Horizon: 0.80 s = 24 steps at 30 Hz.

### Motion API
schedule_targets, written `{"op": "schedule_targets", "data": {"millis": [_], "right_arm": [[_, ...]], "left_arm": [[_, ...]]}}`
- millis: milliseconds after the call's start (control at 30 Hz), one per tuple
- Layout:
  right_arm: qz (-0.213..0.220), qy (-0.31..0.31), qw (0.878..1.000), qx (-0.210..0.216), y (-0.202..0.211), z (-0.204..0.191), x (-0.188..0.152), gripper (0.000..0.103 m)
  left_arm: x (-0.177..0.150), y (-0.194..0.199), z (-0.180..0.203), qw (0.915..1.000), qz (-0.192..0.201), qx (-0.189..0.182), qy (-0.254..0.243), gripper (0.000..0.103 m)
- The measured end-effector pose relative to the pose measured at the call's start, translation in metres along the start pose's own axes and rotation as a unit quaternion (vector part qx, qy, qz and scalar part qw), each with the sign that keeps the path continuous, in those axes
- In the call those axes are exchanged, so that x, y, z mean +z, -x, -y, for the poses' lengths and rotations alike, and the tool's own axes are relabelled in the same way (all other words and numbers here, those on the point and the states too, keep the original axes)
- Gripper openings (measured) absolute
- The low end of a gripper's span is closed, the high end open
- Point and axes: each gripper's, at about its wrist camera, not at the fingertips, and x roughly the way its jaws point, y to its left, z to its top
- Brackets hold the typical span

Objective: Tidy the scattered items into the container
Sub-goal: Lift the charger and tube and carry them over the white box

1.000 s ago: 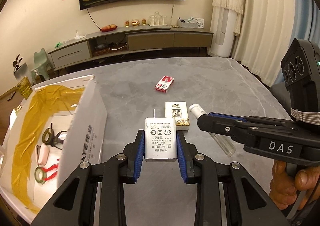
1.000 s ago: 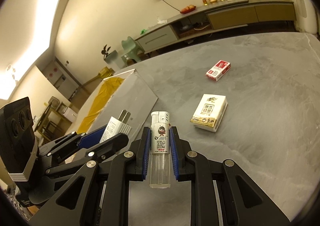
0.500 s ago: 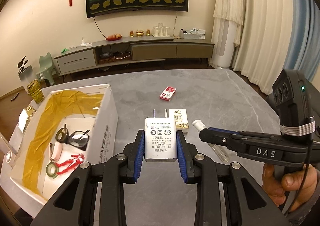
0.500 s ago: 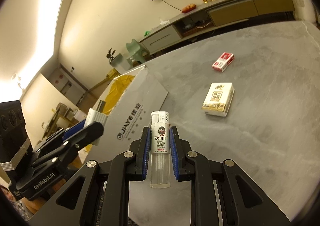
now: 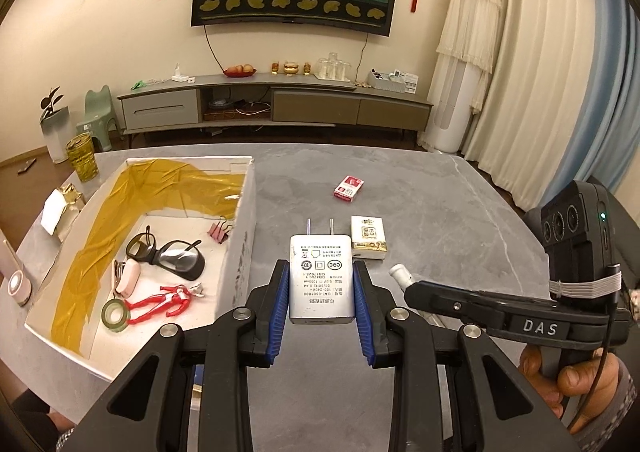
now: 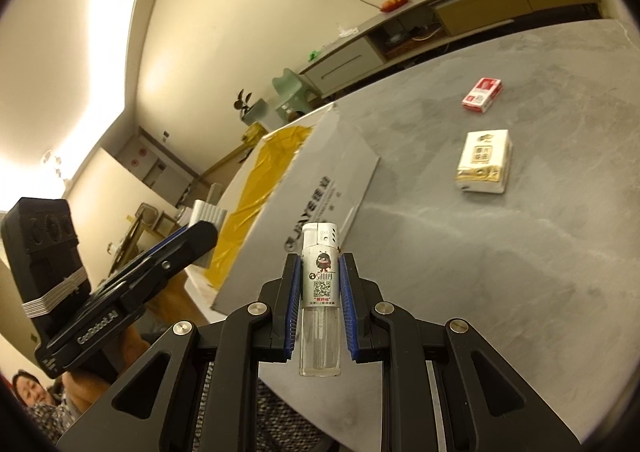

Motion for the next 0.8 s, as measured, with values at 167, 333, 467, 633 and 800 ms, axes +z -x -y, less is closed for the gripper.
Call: {"op": "schedule_targets", "data": {"millis": [167, 333, 467, 633, 800], "right_arm": [[-0.003, 0.002, 1.0, 0.013, -0.003, -0.015, -0.003, 0.02], [-0.013, -0.001, 1.0, 0.028, -0.009, -0.025, -0.005, 0.02], [-0.022, -0.006, 0.999, 0.035, -0.016, -0.03, -0.007, 0.02], [-0.033, -0.012, 0.998, 0.045, -0.025, -0.037, -0.008, 0.02], [-0.039, -0.002, 0.998, 0.044, -0.034, -0.051, -0.002, 0.02]], "left_arm": [[-0.003, 0.01, -0.016, 0.9999, 0.007, -0.003, 0.012, 0.032], [-0.004, 0.018, -0.037, 0.9995, 0.014, -0.001, 0.027, 0.032], [-0.005, 0.026, -0.056, 0.9989, 0.022, 0.003, 0.042, 0.032], [-0.004, 0.031, -0.076, 0.9977, 0.032, 0.002, 0.06, 0.032], [-0.004, 0.035, -0.093, 0.9968, 0.037, 0.003, 0.072, 0.032]]}}
